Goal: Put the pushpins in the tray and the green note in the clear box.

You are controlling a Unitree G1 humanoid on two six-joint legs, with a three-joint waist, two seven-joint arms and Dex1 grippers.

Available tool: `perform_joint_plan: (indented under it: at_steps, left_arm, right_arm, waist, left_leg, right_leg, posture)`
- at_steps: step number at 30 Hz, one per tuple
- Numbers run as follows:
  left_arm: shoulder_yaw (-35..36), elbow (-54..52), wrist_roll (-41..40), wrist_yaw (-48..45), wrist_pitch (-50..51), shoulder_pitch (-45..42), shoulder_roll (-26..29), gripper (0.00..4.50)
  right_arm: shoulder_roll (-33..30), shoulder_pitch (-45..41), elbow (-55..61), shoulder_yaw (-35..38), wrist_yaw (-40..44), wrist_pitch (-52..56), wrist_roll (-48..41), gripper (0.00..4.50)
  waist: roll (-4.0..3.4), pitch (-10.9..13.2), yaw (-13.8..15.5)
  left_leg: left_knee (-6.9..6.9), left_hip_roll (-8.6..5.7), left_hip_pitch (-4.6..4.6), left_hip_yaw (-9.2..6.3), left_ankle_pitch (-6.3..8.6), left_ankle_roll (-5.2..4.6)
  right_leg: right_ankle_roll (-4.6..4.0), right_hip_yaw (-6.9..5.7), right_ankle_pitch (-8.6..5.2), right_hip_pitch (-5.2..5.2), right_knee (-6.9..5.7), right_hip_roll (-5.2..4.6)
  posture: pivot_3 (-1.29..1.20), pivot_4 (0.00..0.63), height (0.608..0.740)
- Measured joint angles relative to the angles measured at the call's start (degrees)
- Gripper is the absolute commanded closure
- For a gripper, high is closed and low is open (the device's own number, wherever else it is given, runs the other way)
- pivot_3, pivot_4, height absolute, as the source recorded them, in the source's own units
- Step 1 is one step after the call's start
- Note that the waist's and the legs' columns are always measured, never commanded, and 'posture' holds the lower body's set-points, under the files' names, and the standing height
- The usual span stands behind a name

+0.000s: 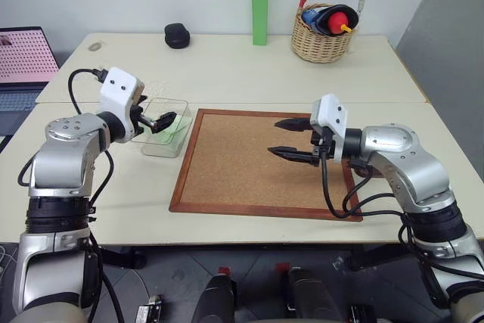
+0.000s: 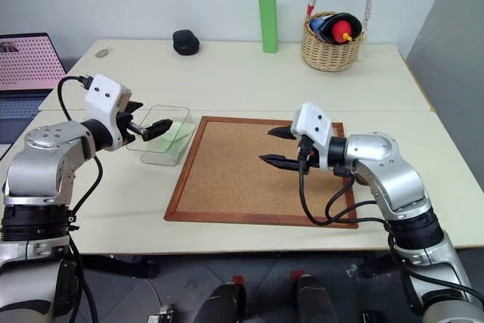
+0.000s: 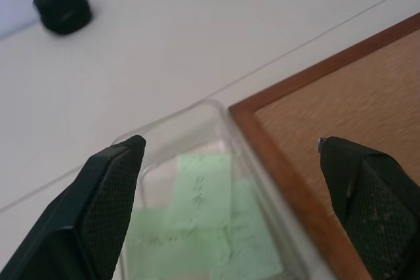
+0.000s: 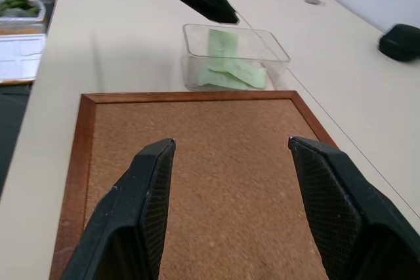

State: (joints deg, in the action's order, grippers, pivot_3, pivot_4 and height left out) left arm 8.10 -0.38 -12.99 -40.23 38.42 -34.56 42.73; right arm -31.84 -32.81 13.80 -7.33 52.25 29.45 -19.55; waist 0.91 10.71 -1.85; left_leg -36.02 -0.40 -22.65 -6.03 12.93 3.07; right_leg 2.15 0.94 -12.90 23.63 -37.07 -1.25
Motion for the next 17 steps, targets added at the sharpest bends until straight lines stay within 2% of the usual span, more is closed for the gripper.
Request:
perform_joint_plan:
  at_steps: [3,6,13,17]
  left_arm:
    - [0.1,-5.9,-1.8,-0.6,-2.1,2.0,-1.8,0.04]
    - [-2.6,-10.3,-1.3,-0.3,-7.6,8.5,-4.7,0.04]
    - [-5.6,-13.3,0.1,4.5,-13.9,19.2,-13.3,0.04]
    - [-6.3,-15.1,-0.2,4.7,-15.6,23.1,-15.2,0.04]
  right_arm:
    - [0.1,3.0,0.9,3.2,-3.3,0.2,0.0,1.57]
    - [0.9,9.2,2.4,6.3,-7.4,-0.1,0.2,1.57]
    - [4.2,20.1,3.0,6.8,-12.7,-3.6,1.5,1.57]
    - [4.3,21.1,2.9,6.7,-13.0,-5.6,2.1,1.57]
  waist:
    - [0.00,0.0,0.1]
    - [0.00,0.0,0.2]
    - [0.00,0.0,0.0]
    - [0.00,0.0,0.0]
  left_leg:
    - [0.01,-0.01,0.03,0.02,0.00,0.01]
    - [0.02,0.00,0.06,0.08,0.00,0.01]
    - [-0.03,0.03,0.15,0.19,0.00,0.00]
    - [-0.04,0.04,0.27,0.24,0.00,0.00]
  right_leg:
    - [0.00,0.03,0.00,-0.02,0.01,-0.03]
    - [-0.01,0.09,0.00,-0.02,-0.01,-0.03]
    - [-0.02,0.16,0.03,-0.05,-0.06,0.01]
    - [-0.01,0.18,0.05,-0.13,-0.07,0.02]
  posture:
    - [0.00,0.150,0.740]
    - [0.00,0.150,0.740]
    - [0.00,0.150,0.740]
    - [0.00,0.150,0.740]
